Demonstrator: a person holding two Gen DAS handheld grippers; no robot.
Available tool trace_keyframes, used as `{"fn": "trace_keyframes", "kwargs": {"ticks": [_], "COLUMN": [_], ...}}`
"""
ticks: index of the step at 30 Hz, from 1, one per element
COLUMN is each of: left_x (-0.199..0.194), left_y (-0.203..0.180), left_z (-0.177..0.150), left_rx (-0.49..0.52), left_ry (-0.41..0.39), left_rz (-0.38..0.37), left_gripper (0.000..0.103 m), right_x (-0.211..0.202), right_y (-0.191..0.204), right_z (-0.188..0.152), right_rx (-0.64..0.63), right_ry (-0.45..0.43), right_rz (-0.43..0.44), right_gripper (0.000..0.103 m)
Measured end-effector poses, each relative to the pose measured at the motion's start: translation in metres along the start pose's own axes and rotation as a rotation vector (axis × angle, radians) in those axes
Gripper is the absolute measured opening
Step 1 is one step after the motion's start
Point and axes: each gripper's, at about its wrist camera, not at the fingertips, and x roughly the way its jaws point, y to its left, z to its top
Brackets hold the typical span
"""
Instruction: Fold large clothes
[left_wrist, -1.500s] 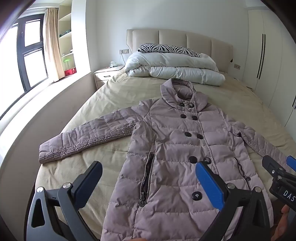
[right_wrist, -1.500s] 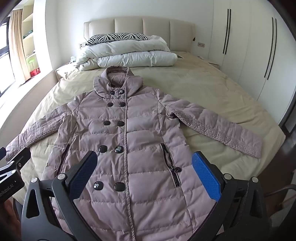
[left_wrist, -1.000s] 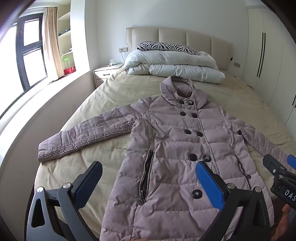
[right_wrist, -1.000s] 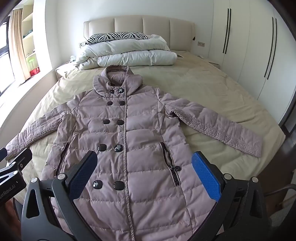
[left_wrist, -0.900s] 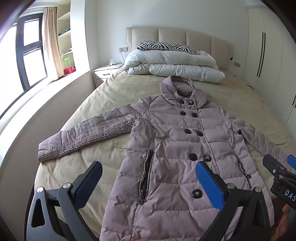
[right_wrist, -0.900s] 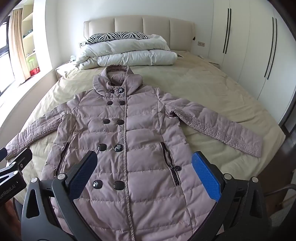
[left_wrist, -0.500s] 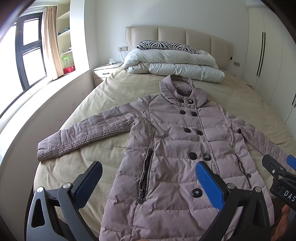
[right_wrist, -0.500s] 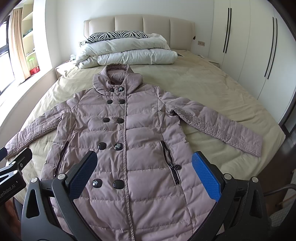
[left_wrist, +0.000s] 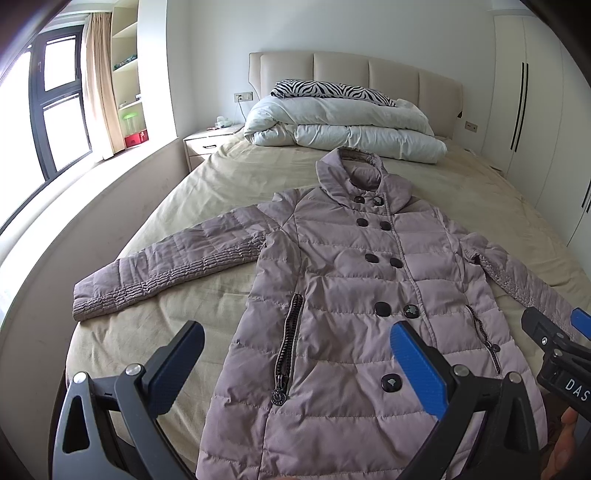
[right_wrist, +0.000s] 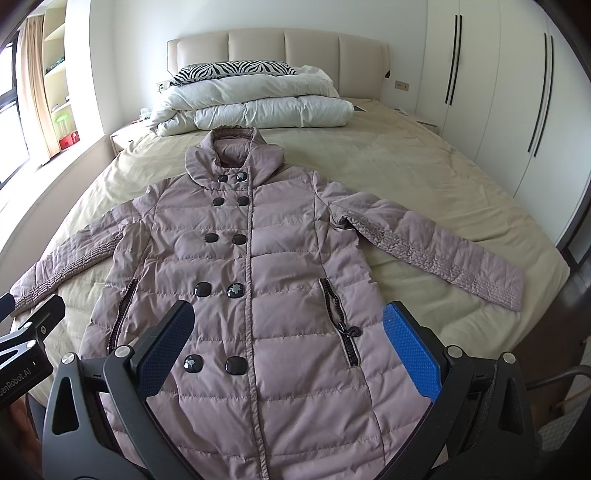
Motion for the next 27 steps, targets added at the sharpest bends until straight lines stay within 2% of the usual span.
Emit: {"fn": "trace_keyframes", "kwargs": {"ticks": [27], "left_x": [-0.0003], "left_y": [0.0001], "left_z": [0.0005], "left_rx": [-0.001], "left_ry": [0.004], "left_rz": [0.000], "left_gripper": [0.103], "right_x": [0.0007], "right_y": [0.0000], "right_z": [-0.0010], "right_rx": [-0.001], "right_ry": [0.004], "right_rz": [0.000], "right_gripper": [0.103]}}
